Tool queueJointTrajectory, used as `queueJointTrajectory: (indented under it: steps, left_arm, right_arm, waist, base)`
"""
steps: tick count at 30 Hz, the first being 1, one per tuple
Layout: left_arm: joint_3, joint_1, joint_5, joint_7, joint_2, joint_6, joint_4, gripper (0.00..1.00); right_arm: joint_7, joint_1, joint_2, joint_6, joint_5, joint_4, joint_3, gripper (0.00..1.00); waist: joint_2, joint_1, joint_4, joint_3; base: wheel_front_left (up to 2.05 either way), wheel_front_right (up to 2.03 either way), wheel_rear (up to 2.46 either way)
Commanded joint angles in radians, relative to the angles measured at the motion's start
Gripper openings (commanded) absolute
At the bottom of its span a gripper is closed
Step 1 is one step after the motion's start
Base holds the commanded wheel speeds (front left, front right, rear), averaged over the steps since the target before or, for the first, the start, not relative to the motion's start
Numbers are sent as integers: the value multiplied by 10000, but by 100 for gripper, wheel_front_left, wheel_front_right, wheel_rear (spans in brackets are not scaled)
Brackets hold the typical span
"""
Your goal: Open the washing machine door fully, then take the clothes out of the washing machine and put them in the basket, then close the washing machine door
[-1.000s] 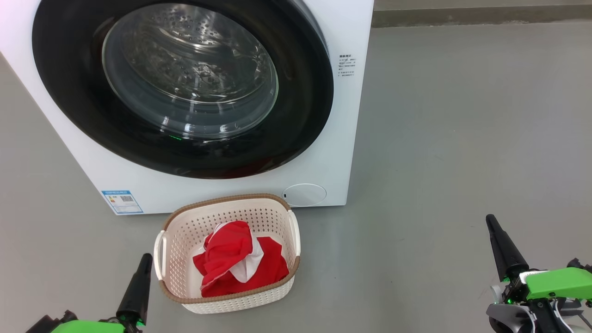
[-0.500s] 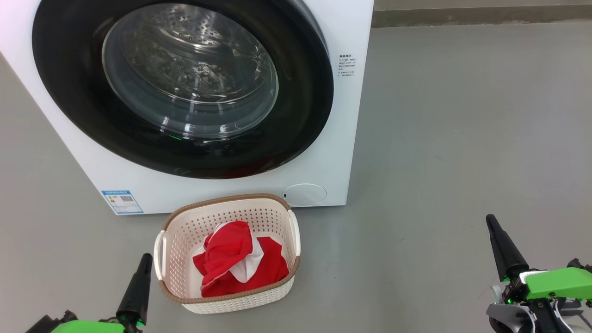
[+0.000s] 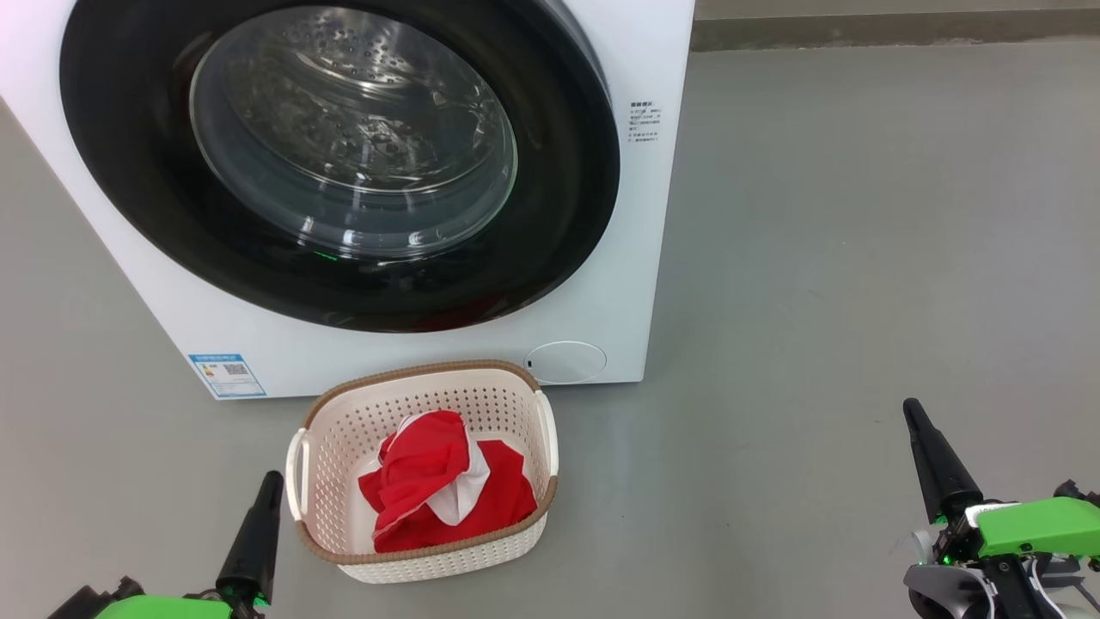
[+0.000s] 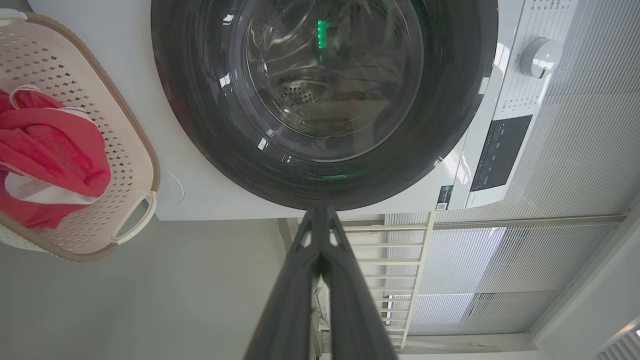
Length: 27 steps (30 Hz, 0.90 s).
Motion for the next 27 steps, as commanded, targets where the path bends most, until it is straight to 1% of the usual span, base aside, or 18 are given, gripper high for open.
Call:
queueJointTrajectory:
  steps: [1, 27]
  left_arm:
    - [346, -388, -68, 62, 91, -69, -206, 0]
    - [345, -388, -68, 61, 91, -69, -206, 0]
  right_arm:
    - [60, -420, -85, -7, 54, -247, 147, 0]
    - [59, -420, -85, -7, 55, -248, 148, 0]
  waist:
    - [-1, 0, 0, 0]
    - [-1, 0, 0, 0]
  base:
    - [0, 0, 0]
    - [0, 0, 0]
